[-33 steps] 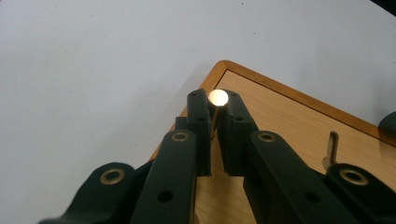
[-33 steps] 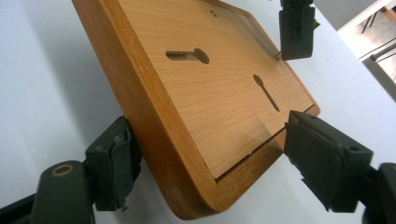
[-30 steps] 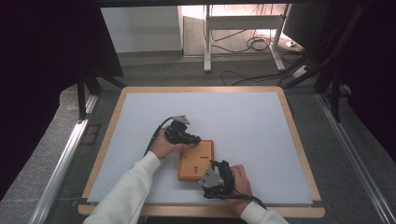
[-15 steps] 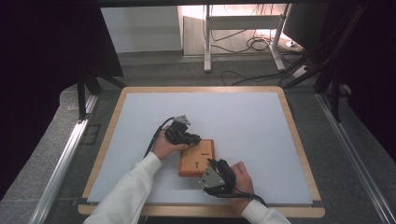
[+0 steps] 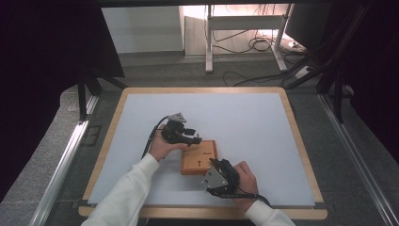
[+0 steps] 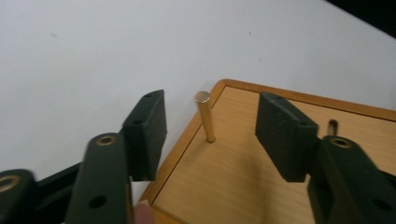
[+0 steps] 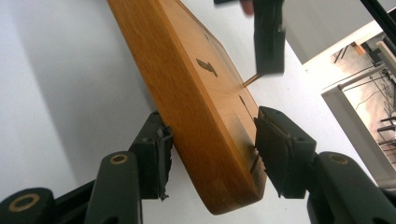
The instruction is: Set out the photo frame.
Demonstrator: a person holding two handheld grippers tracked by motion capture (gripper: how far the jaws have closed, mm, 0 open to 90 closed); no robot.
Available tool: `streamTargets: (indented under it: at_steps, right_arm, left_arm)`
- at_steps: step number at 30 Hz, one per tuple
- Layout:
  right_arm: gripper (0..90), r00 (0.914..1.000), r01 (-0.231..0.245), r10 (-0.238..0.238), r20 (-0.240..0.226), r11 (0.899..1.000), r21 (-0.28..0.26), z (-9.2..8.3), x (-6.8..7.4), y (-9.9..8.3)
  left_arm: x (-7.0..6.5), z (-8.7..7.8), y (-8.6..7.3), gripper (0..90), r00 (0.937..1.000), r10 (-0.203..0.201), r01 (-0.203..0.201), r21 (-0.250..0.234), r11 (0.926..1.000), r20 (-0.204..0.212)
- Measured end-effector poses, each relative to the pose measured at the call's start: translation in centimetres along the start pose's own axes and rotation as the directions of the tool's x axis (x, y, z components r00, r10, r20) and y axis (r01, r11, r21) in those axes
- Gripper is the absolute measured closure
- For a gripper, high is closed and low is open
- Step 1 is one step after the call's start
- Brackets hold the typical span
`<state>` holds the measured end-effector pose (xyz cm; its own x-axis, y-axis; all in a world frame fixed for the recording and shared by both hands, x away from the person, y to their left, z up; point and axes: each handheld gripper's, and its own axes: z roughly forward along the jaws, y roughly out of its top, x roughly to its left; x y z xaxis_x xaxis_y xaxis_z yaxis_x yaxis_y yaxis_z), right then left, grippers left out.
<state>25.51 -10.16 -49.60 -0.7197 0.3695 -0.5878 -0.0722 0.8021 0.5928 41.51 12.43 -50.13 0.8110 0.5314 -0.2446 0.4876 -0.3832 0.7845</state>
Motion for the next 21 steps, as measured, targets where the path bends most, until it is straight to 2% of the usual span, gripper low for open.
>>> streamTargets:
  at_steps: [1,2,7,10,21]
  right_arm:
    - [48.2,1.0000,0.004,-0.004,-0.001,1.000,0.000,0.0,-0.1,0.0]
    - [48.2,1.0000,0.004,-0.004,-0.001,1.000,0.000,0.0,-0.1,0.0]
    - [49.3,0.9999,0.014,-0.014,-0.010,1.000,-0.003,-0.2,-0.5,0.0]
    - [50.5,0.9998,0.016,-0.016,-0.014,1.000,-0.003,-0.3,-0.9,0.2]
    - [56.6,0.9986,0.035,-0.035,-0.039,0.999,-0.017,-0.2,-2.6,1.4]
  left_arm:
    - [0.1,-1.0,-0.2,37.6,0.9998,-0.006,0.005,-0.020,0.9998,-0.018]
    - [0.1,-1.0,-0.2,36.6,0.9998,-0.006,0.005,-0.020,0.9998,-0.018]
    - [0.7,-3.4,-1.4,33.2,0.9983,-0.042,0.040,-0.066,0.9970,-0.039]
    - [1.2,-4.4,-2.7,33.0,0.9964,-0.064,0.060,-0.065,0.9961,-0.056]
    - [1.5,-5.8,-5.5,31.2,0.9933,-0.090,0.087,-0.044,0.9952,-0.073]
